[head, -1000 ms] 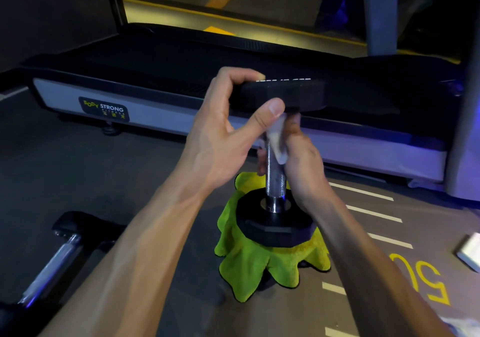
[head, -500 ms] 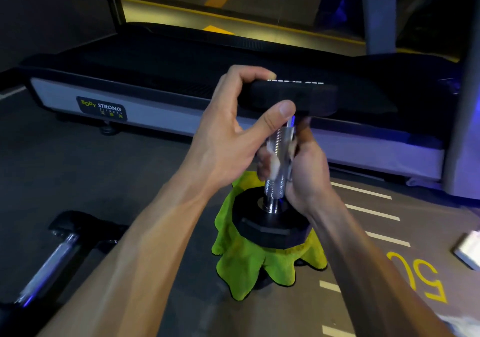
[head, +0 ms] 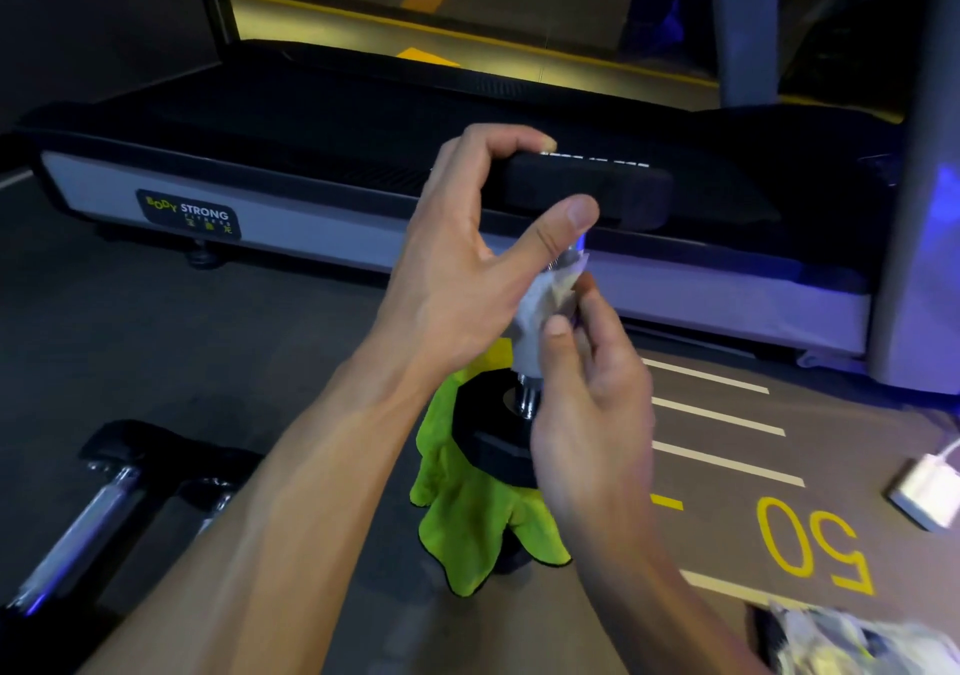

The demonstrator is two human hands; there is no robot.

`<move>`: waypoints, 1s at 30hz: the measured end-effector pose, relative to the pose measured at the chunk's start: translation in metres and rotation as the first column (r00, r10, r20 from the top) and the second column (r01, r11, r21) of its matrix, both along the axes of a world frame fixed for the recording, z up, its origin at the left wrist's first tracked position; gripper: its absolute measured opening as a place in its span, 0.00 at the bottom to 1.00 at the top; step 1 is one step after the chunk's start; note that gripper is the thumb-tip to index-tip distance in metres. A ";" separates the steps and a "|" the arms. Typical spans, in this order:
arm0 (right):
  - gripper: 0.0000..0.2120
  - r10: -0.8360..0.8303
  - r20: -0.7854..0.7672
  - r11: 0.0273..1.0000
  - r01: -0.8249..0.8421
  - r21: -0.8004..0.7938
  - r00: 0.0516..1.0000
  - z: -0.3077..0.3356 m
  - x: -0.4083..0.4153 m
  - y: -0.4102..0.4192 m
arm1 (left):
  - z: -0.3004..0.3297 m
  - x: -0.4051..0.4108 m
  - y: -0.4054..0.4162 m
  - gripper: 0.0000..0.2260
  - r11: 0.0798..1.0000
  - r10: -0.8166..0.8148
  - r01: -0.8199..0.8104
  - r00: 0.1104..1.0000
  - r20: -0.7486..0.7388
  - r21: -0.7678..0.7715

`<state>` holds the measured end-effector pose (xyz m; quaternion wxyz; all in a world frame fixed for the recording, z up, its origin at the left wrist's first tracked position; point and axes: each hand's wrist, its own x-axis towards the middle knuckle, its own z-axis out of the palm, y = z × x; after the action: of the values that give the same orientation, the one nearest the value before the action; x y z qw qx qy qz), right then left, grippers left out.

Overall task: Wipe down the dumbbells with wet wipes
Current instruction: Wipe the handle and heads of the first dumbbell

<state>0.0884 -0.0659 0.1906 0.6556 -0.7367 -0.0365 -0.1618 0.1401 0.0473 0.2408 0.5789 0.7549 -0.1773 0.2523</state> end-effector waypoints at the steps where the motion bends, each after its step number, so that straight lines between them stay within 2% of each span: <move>1: 0.19 -0.030 0.027 0.998 0.031 -0.051 0.999 -0.003 0.003 0.003 | 0.000 0.001 0.000 0.16 1.000 0.008 -0.008 1.000 0.000 -0.003; 2: 0.17 -0.057 0.052 0.993 0.063 -0.103 0.997 -0.006 0.008 0.004 | 0.000 0.001 -0.001 0.16 1.000 0.015 -0.015 1.000 0.004 -0.005; 4: 0.09 -0.081 0.067 0.977 0.092 -0.194 0.994 -0.008 0.021 0.006 | 0.000 0.002 -0.002 0.17 1.000 0.030 -0.030 0.999 0.017 0.000; 5: 0.04 -0.078 0.044 0.971 0.086 -0.223 0.996 -0.006 0.028 0.004 | 0.000 0.002 -0.003 0.17 1.000 0.031 -0.031 0.999 0.018 0.008; 6: 0.04 -0.064 0.013 0.970 0.065 -0.234 0.998 -0.004 0.033 0.000 | 0.000 0.003 -0.004 0.17 0.999 0.028 -0.028 0.999 0.015 0.015; 8: 0.10 -0.002 -0.069 0.970 -0.015 -0.242 0.998 -0.001 0.041 -0.010 | 0.001 0.003 -0.004 0.17 0.999 0.036 -0.036 0.999 0.011 0.022; 10: 0.20 0.069 -0.108 0.973 -0.091 -0.212 0.992 0.000 0.049 -0.018 | 0.001 0.005 -0.005 0.17 0.999 0.038 -0.038 0.999 0.006 0.014; 12: 0.27 0.120 -0.163 0.989 -0.133 -0.070 0.979 0.001 0.059 -0.021 | 0.002 0.007 -0.005 0.17 0.999 0.052 -0.052 0.999 -0.002 0.003; 15: 0.33 0.275 -0.312 0.921 -0.157 0.355 0.910 0.012 0.068 -0.015 | 0.000 0.007 -0.006 0.16 0.998 0.065 -0.065 0.998 -0.003 -0.013; 17: 0.37 0.291 -0.353 0.903 -0.134 0.409 0.889 0.017 0.070 -0.012 | -0.001 0.005 -0.007 0.16 0.998 0.059 -0.059 0.998 0.001 0.006; 19: 0.40 0.230 -0.384 0.948 -0.116 0.297 0.894 0.018 0.066 -0.012 | -0.002 0.003 -0.005 0.16 0.999 0.048 -0.048 0.999 0.001 0.017; 21: 0.40 0.165 -0.347 0.986 -0.166 0.027 0.923 0.013 0.058 -0.019 | -0.002 0.004 -0.003 0.16 0.999 0.039 -0.039 0.999 -0.003 -0.002; 23: 0.33 0.206 -0.201 0.915 -0.262 -0.307 0.958 0.006 0.047 -0.030 | -0.003 0.006 -0.001 0.16 0.999 0.048 -0.049 0.999 -0.008 -0.021; 25: 0.23 0.268 -0.205 0.774 -0.338 -0.535 0.941 0.003 0.039 -0.040 | -0.003 0.007 0.001 0.16 0.998 0.062 -0.062 0.998 -0.018 -0.020; 28: 0.10 0.223 -0.327 0.613 -0.393 -0.686 0.919 0.003 0.033 -0.049 | -0.002 0.006 0.002 0.15 0.998 0.058 -0.059 0.998 -0.020 -0.024; 29: 0.10 0.211 -0.359 0.607 -0.410 -0.681 0.909 0.003 0.032 -0.051 | -0.002 0.006 0.000 0.15 0.998 0.057 -0.058 0.998 -0.017 -0.027; 30: 0.10 0.221 -0.390 0.645 -0.434 -0.630 0.894 0.002 0.031 -0.054 | -0.002 0.005 -0.001 0.15 0.998 0.058 -0.058 0.998 -0.014 -0.025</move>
<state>0.1198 -0.1198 0.1926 0.3421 -0.9251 -0.1369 0.0919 0.1455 0.0459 0.2386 0.5821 0.7539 -0.1481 0.2661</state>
